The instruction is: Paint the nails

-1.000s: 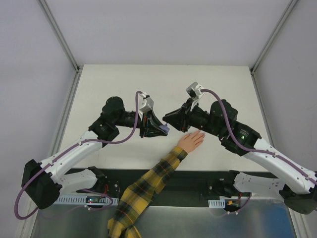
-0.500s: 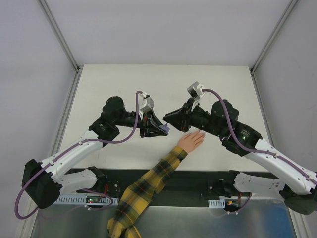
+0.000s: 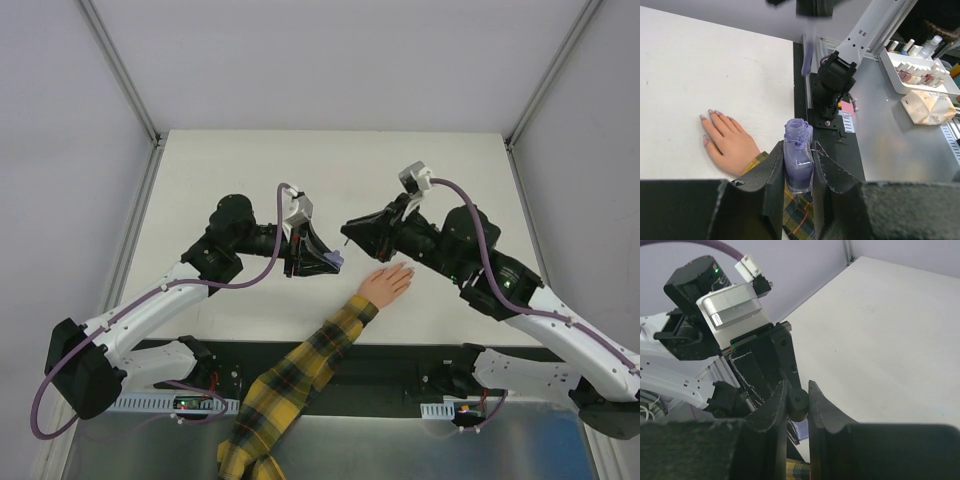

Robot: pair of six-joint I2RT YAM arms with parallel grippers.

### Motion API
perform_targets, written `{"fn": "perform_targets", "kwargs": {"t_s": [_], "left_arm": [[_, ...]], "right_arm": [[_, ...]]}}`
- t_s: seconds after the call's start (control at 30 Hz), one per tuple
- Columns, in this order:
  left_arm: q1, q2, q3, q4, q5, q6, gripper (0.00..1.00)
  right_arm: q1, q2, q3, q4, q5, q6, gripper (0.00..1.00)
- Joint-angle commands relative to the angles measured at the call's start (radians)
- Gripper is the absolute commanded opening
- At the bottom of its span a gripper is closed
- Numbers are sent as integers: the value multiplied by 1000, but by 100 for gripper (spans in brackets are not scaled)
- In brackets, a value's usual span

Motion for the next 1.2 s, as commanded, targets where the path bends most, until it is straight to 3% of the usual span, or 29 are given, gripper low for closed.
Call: {"fn": "perform_targets", "kwargs": {"t_s": [0.0,0.23,0.43,0.6,0.8,0.93,1.17], "left_arm": [[-10,-29,37,-5,-48,67,0],[-10,-64,44,-74,-131,134,0],[-12,-81,38,-77,-176,137,0],[-10,-72,34,-79,-193,143,0],[-10,-67,31,-65,-226,126,0],[-10,-69,28,-51,-228,105,0],[-10,-60,21,-37,-243,109,0]], "right_arm": [[-12,-76,42,-14,179,33,1],[-129,-208,-41,-294,388,114,1],[-303,-298,-203,-376,397,173,1],[-451,-272,-349,-378,336,272,1],[-606,-200,-538,-258,267,291,1],[-679,-113,-627,-52,170,265,1],[-695,47,-653,138,101,185,1]]}}
